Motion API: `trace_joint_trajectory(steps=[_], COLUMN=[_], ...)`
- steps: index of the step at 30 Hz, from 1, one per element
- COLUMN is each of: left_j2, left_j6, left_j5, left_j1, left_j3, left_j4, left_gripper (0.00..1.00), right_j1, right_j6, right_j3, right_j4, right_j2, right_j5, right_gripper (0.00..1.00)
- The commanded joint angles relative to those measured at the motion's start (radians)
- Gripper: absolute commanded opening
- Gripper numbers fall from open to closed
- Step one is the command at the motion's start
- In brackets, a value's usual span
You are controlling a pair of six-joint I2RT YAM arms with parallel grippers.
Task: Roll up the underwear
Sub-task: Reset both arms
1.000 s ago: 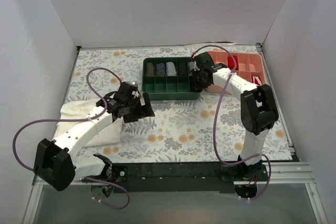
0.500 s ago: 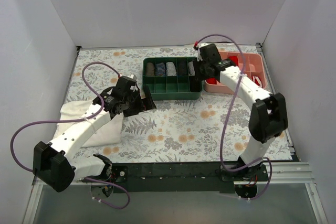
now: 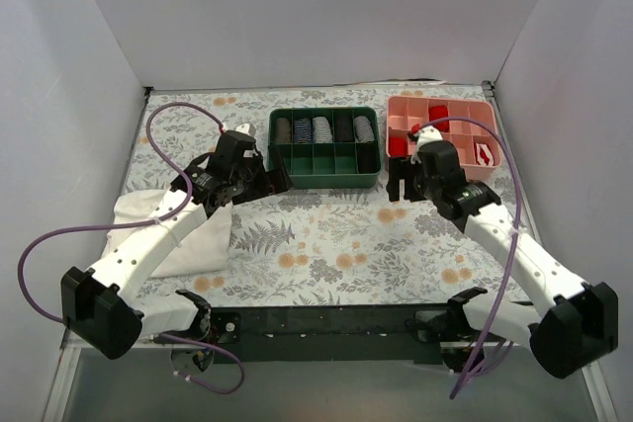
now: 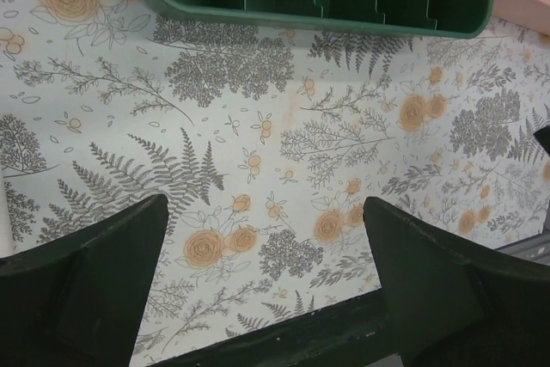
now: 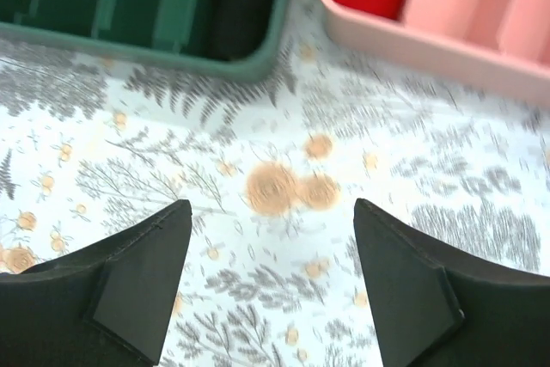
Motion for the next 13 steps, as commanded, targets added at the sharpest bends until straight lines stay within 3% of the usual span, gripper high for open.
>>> trace_joint_trajectory(steps=[1,7,13], left_j2=[-0.073,-0.107,-0.13], left_j6=[0.031,0.045,0.019], left_j5=[-0.059,-0.058,-0.175], left_j1=[0.004,0.004,0.002], left_j3=[0.046,0.023,0.0], left_j4=[0.029,0.094,0.131], left_gripper=[0.98,0.98,0.98], right_j1=[-0.002,-0.002,-0.003], right_j6=[0.095,0.18,0.187], right_j3=[-0.094,-0.283,-0.371], right_j4=[0.013,-0.006,-0.013], right_j2=[-0.203,-0.423,-0.529], right_j5=[0.161,0.293,0.509], right_gripper=[0.84,0.98,0.99])
